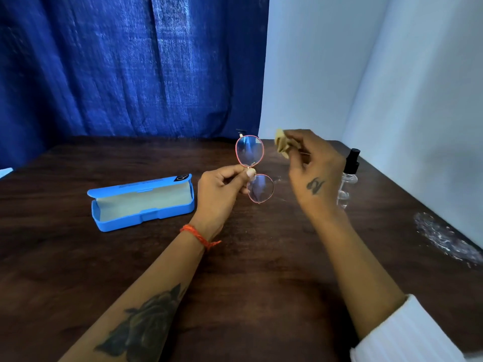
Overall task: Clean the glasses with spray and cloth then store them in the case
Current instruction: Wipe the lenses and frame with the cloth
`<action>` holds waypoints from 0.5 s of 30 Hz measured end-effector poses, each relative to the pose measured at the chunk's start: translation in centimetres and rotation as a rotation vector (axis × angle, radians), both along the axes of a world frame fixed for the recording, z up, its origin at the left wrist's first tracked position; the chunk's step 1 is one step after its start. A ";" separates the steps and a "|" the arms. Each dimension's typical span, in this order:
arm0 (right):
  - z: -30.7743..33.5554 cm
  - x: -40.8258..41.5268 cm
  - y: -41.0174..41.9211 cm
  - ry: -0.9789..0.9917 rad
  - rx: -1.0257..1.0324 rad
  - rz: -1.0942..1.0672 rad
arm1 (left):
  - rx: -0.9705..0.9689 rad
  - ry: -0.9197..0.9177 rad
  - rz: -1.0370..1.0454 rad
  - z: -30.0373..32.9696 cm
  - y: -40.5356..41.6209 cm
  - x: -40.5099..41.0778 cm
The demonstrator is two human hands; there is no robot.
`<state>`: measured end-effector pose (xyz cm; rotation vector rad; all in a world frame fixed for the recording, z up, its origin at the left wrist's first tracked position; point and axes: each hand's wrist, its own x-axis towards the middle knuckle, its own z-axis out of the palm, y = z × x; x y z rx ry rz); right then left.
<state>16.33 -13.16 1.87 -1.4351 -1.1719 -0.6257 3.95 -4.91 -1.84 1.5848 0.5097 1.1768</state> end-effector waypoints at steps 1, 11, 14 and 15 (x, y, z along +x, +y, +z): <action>-0.1 -0.6 0.1 -0.124 0.021 -0.023 | 0.044 0.022 0.003 0.0 -0.1 0.1; 0.4 -1.7 0.1 0.030 -0.054 0.087 | 0.221 0.106 0.044 -0.1 -0.8 0.1; 0.5 -1.5 0.3 0.581 -0.166 0.297 | 0.165 0.084 0.064 -0.1 -0.5 0.1; 0.5 -1.4 0.3 0.718 -0.199 0.377 | 0.154 0.082 0.069 -0.1 -0.4 0.1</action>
